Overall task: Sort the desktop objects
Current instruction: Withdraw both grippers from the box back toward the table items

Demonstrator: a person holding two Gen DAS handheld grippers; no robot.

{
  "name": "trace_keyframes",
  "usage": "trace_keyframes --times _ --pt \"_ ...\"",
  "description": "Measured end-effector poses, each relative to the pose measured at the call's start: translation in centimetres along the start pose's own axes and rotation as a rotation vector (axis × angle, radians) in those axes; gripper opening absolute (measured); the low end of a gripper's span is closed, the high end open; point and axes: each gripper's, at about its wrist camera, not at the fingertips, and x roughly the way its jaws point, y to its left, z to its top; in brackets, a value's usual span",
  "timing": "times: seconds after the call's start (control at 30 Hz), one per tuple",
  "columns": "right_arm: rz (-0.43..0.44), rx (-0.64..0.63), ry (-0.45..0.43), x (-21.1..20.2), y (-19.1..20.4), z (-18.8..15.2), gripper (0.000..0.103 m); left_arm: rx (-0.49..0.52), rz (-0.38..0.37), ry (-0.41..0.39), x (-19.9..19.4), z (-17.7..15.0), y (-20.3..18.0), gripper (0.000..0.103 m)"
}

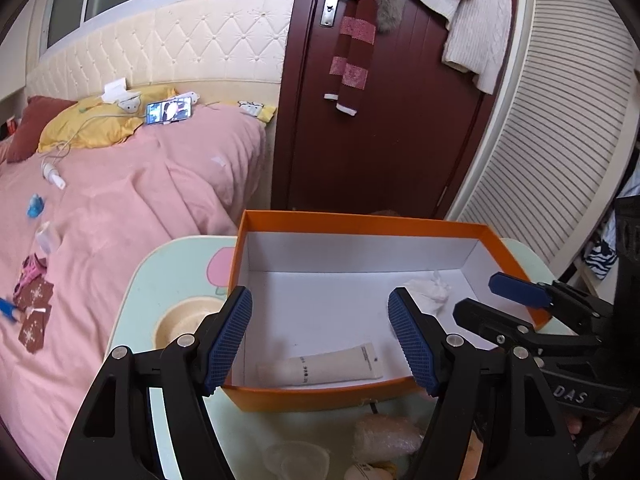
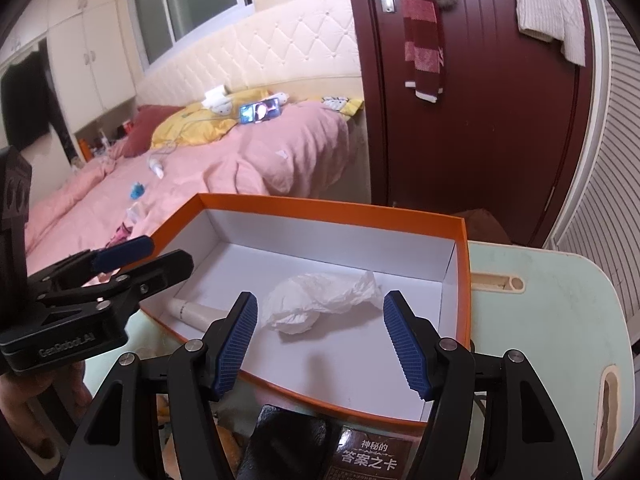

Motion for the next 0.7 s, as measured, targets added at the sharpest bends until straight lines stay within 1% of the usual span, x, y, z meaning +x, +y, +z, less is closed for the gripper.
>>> trace_keyframes --times 0.07,0.13,0.2,0.27,0.37,0.43,0.47,0.5,0.63,0.7 --pt "0.007 0.000 -0.004 0.0 -0.1 0.1 0.066 -0.006 -0.005 -0.003 -0.3 0.0 0.1 0.071" --pt "0.022 0.001 -0.029 -0.5 0.0 0.1 0.066 -0.023 -0.024 -0.020 -1.1 0.2 0.2 0.071" --pt "0.030 -0.012 -0.068 -1.7 0.3 0.5 0.066 -0.046 -0.048 -0.044 -2.6 0.5 0.3 0.071" --pt "0.015 -0.036 -0.095 -3.1 0.9 1.0 0.066 -0.059 -0.062 -0.060 -3.9 0.7 0.4 0.071" --pt "0.010 -0.062 -0.123 -5.3 1.7 1.0 0.066 -0.050 -0.057 -0.065 -6.1 0.6 0.4 0.071" --pt "0.009 -0.065 -0.133 -6.7 2.0 0.4 0.073 -0.031 -0.039 -0.042 -7.4 0.1 0.3 0.071" --pt "0.000 -0.069 -0.123 -7.2 2.1 -0.2 0.079 -0.020 -0.027 -0.027 -7.9 -0.3 0.3 0.071" --pt "-0.010 -0.074 -0.114 -7.6 2.1 -0.7 0.080 -0.013 -0.016 -0.014 -8.3 -0.8 0.3 0.071" --pt "-0.032 -0.067 -0.039 -8.7 1.8 -3.7 0.080 0.003 0.031 0.069 -9.5 -4.2 0.6 0.071" --pt "-0.026 -0.041 0.034 -8.5 1.5 -5.9 0.080 -0.003 0.033 0.111 -9.4 -6.1 0.7 0.071"
